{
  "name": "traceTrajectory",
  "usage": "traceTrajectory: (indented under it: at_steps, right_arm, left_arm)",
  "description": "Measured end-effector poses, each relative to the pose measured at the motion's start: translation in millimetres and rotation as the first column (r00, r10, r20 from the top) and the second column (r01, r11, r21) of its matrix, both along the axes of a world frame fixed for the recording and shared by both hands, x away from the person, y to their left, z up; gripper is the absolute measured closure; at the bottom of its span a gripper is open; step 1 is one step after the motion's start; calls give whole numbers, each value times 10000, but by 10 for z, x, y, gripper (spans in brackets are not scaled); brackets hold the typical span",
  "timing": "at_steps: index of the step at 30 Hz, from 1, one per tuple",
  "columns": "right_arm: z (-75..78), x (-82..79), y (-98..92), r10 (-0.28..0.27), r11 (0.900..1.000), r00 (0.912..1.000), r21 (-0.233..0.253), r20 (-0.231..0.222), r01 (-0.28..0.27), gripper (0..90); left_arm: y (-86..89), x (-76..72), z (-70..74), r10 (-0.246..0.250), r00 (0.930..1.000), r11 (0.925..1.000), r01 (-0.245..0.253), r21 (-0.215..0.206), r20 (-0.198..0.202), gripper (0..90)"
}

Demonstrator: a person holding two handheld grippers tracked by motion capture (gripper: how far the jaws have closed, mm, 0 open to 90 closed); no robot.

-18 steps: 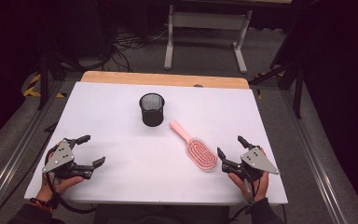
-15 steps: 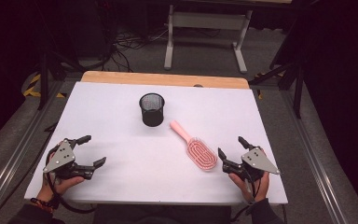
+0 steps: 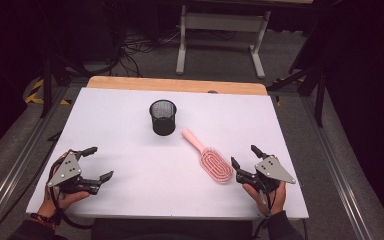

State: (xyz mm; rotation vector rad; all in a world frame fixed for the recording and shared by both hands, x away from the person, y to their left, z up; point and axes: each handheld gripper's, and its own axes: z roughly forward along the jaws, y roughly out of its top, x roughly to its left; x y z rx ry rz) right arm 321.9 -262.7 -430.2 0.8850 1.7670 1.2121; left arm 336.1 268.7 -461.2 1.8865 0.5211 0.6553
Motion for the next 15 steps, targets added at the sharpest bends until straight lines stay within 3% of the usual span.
traceTrajectory:
  at_steps: [15]
  right_arm:
    - [-6,3,-29,-49,9999,10000,110,-36,50,232]
  left_arm:
    - [6,2,-7,19,10000,9999,-20,-109,-77,87]
